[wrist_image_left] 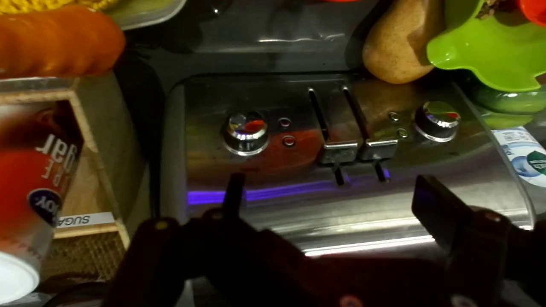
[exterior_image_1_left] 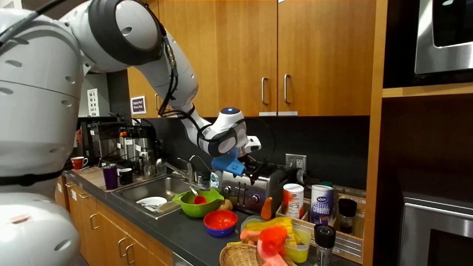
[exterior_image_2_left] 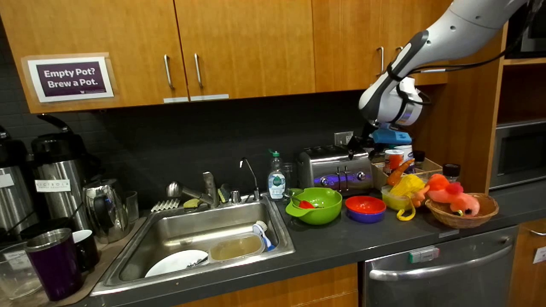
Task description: Turn the knob on the toaster
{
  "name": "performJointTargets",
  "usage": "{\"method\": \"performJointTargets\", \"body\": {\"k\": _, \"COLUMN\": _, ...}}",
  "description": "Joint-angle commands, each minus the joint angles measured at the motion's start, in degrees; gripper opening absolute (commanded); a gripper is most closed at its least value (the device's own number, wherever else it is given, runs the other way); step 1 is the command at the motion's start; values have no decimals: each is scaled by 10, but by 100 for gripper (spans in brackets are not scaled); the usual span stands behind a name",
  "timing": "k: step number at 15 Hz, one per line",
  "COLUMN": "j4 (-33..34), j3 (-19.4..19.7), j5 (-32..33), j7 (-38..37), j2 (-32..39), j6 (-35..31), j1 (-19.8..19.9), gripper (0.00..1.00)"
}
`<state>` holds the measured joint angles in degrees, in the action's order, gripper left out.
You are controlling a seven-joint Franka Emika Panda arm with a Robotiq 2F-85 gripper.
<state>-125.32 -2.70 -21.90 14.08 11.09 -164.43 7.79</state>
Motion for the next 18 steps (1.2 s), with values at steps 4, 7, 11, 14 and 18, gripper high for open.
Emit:
{"method": "performJointTargets", "body": {"k": 4, "j4": 65, "j3": 9, "j5": -23, "j7": 73, "j2": 4, "j6": 136, "j1": 43, "gripper": 100}}
{"method": "performJointTargets", "body": {"k": 7, "j4": 90, "j3": 27, "j5": -20, "j7": 85, "j2": 11, "j6": 200, "j1": 53, "gripper": 100}}
{"method": "performJointTargets", "body": {"k": 11, "j4": 123, "j3": 37, "j5": -33, "j7": 106, "j2": 34, "j6": 240, "j1": 58, "gripper": 100}}
{"method": "performJointTargets", "body": {"k": 14, "j4": 137, "j3": 26, "j5": -58, "j7": 126, "j2": 59, "j6": 210, "j1": 60, "gripper": 100}}
{"method": "performJointTargets", "body": {"k": 18, "j4": 149, "j3": 4, "j5": -99, "j7": 145, "j2": 88, "j6": 178, "j1": 64, "gripper": 100}}
